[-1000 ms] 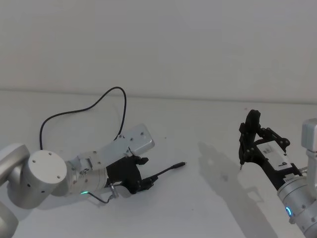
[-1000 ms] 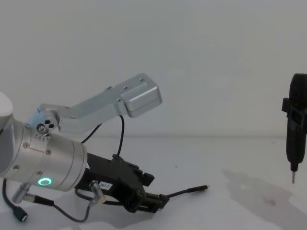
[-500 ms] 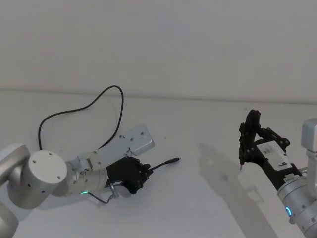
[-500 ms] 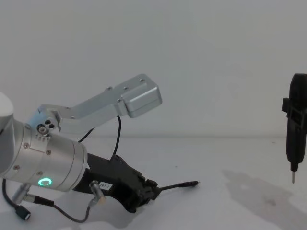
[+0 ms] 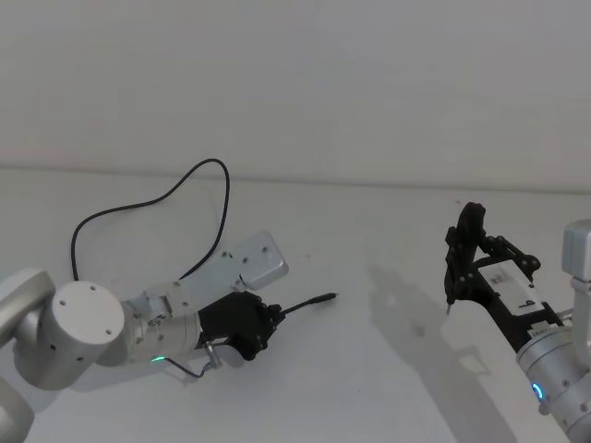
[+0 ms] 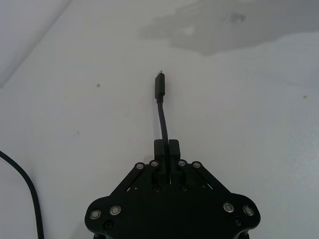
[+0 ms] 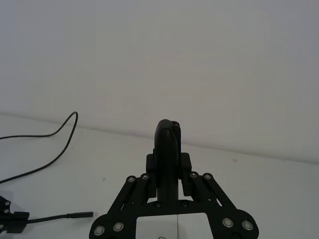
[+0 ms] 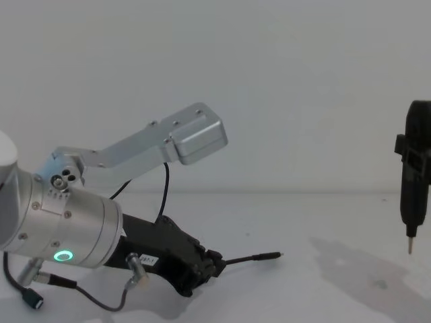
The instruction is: Pick up the data cable with the one hand.
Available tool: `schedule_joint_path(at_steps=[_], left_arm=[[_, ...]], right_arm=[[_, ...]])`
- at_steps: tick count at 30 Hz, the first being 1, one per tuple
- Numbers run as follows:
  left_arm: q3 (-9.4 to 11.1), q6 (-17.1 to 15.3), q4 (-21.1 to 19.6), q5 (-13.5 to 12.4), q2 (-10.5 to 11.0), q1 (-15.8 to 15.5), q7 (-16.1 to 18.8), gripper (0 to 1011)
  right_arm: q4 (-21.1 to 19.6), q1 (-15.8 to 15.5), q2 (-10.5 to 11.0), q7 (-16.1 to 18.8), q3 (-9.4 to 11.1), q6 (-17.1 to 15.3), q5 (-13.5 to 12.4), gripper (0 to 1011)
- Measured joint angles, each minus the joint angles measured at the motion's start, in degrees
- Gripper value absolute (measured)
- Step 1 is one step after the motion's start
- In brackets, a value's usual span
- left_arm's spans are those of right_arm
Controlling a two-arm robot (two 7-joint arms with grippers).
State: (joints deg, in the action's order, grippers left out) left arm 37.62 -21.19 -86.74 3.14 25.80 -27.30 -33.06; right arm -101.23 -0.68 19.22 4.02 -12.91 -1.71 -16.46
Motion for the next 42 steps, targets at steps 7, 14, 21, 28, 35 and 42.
schedule_joint_path(at_steps=[7,14,21,28,35,42], left_arm=[[-0.65,4.32,0.06,-0.28,-0.13,0.79,0.98,46],[-2.14,10.63,-0.2,0.11,-0.62,2.02,2.19,46],[-3.88,15.76,-1.36,1.8,-1.12,3.13,2.62,46],[-5.4,19.3,-3.19,3.86,-1.32,3.99,2.6,46],[-6.29,21.24,-4.27,5.03,-1.4,4.47,2.52,46],[-6.79,22.37,-4.91,5.72,-1.43,4.75,2.45,46]], right_arm=[[-0.09,0.63,-0.41,1.03,0.16,1.42,-0.21,268],[-0.82,1.63,-1.04,2.18,0.61,3.0,-1.0,268],[-1.58,2.93,-2.01,3.58,1.21,4.44,-2.32,268],[-1.75,3.99,-2.76,4.5,1.52,5.32,-3.18,268],[-1.57,5.23,-3.49,5.44,1.8,5.96,-3.82,268],[-1.12,6.42,-4.15,6.38,2.06,6.47,-4.27,268]])
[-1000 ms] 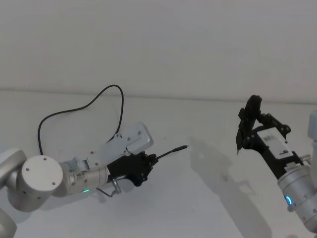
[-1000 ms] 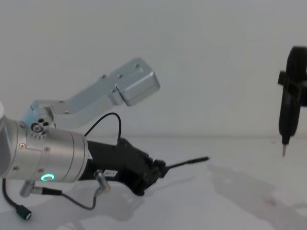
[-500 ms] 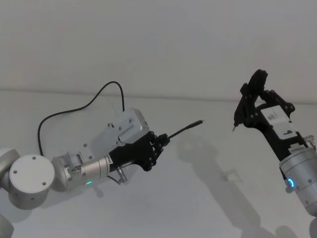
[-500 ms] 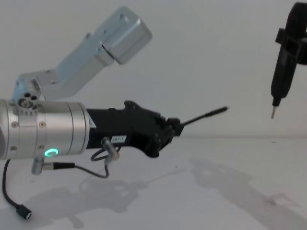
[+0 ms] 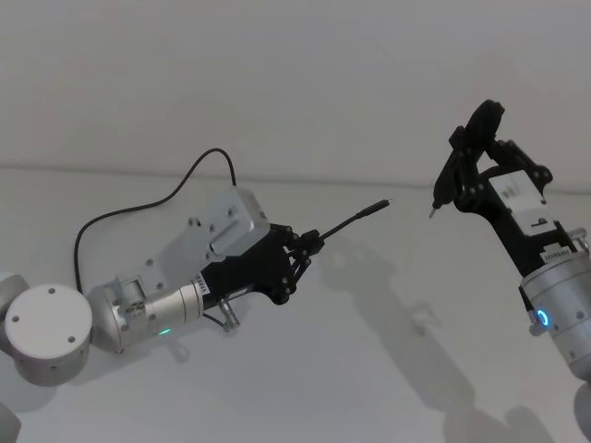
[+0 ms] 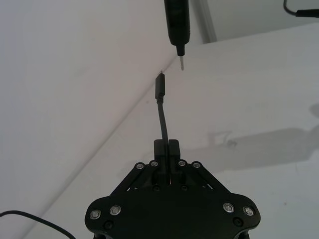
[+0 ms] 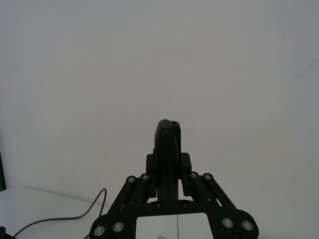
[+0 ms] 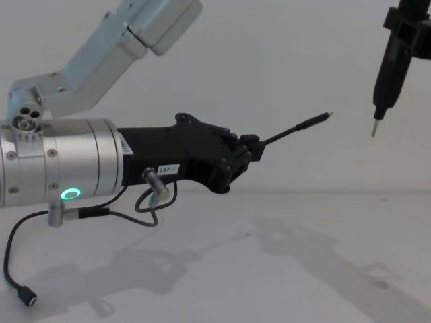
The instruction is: Pick up the data cable with the one hand.
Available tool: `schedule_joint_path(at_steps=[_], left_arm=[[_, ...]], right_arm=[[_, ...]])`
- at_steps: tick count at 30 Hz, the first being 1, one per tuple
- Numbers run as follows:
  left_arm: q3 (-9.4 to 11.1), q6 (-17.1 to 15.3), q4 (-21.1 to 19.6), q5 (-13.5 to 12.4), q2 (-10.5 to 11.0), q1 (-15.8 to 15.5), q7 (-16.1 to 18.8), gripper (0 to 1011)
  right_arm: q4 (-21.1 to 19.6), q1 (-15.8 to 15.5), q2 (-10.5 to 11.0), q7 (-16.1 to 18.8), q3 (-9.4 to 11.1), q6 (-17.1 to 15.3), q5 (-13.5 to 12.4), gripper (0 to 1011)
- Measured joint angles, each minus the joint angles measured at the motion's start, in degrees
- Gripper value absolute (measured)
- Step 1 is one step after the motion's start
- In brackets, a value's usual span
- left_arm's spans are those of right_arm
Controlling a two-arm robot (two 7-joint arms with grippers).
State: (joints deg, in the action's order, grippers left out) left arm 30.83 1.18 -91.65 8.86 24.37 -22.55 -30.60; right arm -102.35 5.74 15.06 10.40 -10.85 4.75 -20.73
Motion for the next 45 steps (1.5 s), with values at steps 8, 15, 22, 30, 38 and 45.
schedule_joint_path(at_steps=[8,15,22,30,38,45], left_arm=[[-0.32,0.81,-0.43,0.46,-0.04,0.19,-0.04,46],[-0.47,1.12,-0.61,0.66,-0.07,0.27,-0.08,46],[-0.55,1.31,-0.73,0.77,-0.07,0.3,-0.11,46],[-0.6,1.44,-0.78,0.83,-0.07,0.33,-0.11,46],[-0.65,1.49,-0.82,0.86,-0.06,0.37,-0.11,46],[-0.65,1.54,-0.85,0.89,-0.06,0.37,-0.1,46]], right_arm=[[0.1,1.13,-0.81,1.03,0.09,0.11,-0.75,268],[0.03,2.25,-1.64,2.41,-0.19,0.04,-2.21,268],[-0.21,3.28,-2.27,3.8,-0.71,-1.09,-4.5,268],[-0.75,3.87,-2.24,4.54,-1.34,-3.28,-6.43,268],[-1.42,3.98,-1.73,4.58,-1.78,-5.04,-7.32,268],[-2.0,3.99,-1.19,4.05,-1.97,-5.87,-7.47,268]])
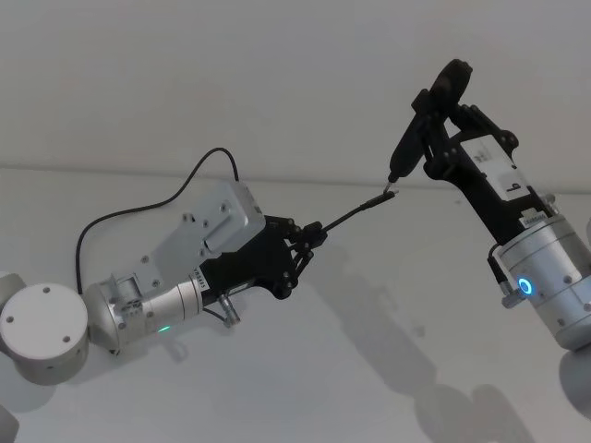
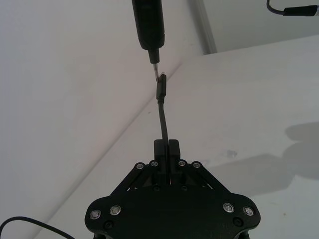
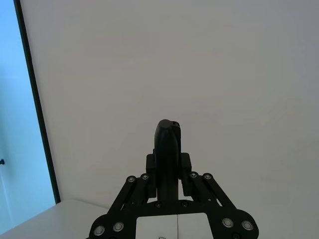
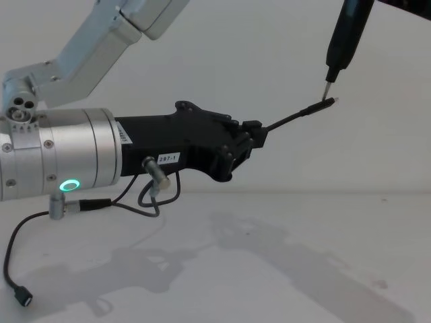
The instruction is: Pick up the data cable with the one hand.
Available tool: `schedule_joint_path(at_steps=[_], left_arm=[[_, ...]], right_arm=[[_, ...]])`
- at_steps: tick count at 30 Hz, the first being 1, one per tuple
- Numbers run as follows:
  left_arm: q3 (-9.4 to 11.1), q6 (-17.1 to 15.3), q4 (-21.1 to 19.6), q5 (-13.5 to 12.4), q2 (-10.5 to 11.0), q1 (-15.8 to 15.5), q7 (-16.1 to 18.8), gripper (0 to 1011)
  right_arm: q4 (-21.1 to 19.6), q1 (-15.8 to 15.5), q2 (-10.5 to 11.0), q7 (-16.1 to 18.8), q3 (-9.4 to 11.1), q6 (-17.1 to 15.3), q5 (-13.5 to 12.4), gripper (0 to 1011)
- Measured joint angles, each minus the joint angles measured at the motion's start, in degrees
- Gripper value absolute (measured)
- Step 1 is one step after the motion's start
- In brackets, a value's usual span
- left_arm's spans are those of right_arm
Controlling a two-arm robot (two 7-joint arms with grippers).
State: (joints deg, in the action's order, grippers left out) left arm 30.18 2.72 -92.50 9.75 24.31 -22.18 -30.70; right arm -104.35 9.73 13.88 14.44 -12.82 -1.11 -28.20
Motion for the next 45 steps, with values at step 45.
schedule_joint_path(at_steps=[45], left_arm=[[0.01,0.01,0.0,0.01,0.01,-0.01,0.01,46]], right_arm=[[-0.73,0.29,1.33,-2.02,-0.12,-0.81,1.41,268]])
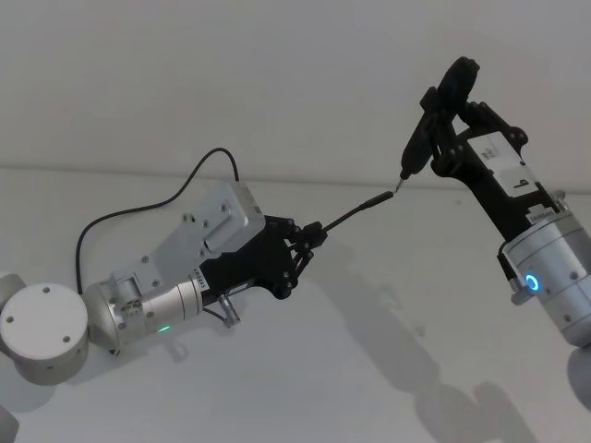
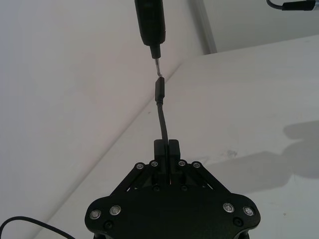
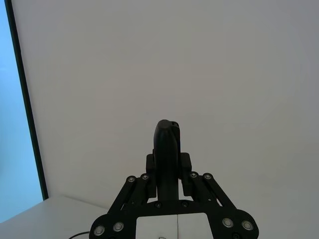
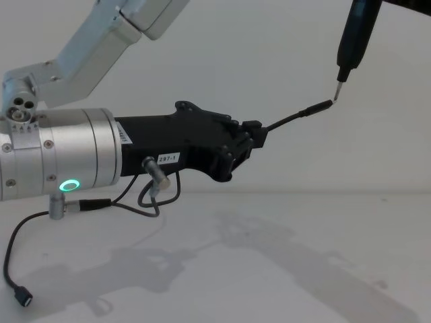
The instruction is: Pick up the data cable with the one hand.
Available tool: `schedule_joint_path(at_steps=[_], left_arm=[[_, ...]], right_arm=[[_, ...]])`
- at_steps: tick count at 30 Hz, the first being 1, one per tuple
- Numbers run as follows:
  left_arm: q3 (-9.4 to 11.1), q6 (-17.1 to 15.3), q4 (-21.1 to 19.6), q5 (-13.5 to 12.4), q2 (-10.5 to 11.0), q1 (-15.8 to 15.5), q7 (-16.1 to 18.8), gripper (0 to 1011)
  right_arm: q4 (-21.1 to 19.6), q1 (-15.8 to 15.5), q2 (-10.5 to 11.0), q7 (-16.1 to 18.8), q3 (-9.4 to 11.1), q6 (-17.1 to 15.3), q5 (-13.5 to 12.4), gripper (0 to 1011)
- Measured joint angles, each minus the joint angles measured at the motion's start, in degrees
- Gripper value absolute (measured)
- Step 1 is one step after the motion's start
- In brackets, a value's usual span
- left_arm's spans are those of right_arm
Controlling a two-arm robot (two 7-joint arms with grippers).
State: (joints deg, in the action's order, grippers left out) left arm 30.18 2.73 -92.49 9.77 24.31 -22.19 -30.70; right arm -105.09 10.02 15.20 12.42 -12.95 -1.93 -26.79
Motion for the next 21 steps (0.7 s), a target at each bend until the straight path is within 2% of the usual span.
schedule_joint_path(at_steps=[21], left_arm=[[0.0,0.0,0.0,0.0,-0.01,0.0,0.0,46]], right_arm=[[0.34,0.35,-0.04,-0.25,-0.38,-0.64,0.27,268]])
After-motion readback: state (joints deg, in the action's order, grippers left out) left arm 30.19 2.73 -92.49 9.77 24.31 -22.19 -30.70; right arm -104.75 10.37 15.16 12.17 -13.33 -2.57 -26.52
